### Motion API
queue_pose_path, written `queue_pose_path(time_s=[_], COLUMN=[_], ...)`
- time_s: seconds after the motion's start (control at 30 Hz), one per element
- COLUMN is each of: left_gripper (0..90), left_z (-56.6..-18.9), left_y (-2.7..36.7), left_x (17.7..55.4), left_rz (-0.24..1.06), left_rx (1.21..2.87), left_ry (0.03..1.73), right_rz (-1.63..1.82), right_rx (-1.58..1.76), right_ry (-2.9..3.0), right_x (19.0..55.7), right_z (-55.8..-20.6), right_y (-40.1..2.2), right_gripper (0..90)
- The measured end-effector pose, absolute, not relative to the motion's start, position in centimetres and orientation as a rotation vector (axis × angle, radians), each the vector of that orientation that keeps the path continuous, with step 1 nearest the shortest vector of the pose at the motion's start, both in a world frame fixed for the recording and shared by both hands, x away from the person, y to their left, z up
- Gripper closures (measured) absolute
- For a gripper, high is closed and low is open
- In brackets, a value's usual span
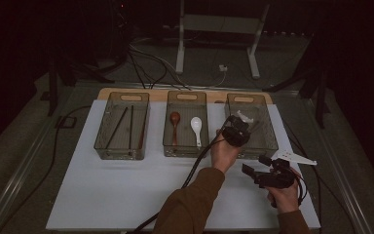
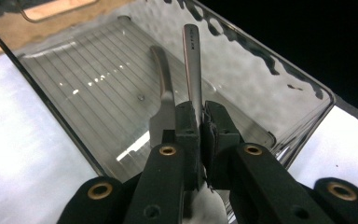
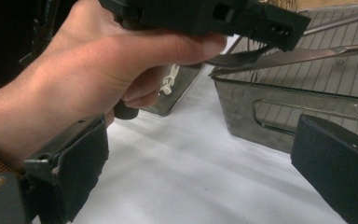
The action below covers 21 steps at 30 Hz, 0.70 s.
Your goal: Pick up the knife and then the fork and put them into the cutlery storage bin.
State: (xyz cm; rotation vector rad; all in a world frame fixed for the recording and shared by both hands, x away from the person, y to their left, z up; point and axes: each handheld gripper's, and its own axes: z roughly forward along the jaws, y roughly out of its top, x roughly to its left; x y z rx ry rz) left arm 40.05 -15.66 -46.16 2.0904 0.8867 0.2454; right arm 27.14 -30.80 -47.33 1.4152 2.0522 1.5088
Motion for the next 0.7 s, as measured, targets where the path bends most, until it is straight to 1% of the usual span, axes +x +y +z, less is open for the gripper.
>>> queue_pose_path(time_s=[0.47,0.7], left_gripper=[86.5,86.0], left_z=[-46.94,-47.20], left_y=[-16.01,-16.22], left_x=[40.40,40.64], left_rz=[0.204,0.221], left_rx=[2.083,2.068], left_ry=[0.919,0.943], right_rz=[1.514,1.518], right_rx=[1.414,1.414], right_ry=[2.048,2.046], right_x=[27.09,27.07], right_z=[-47.28,-47.26], right_y=[-30.89,-30.97], right_gripper=[4.3,4.3])
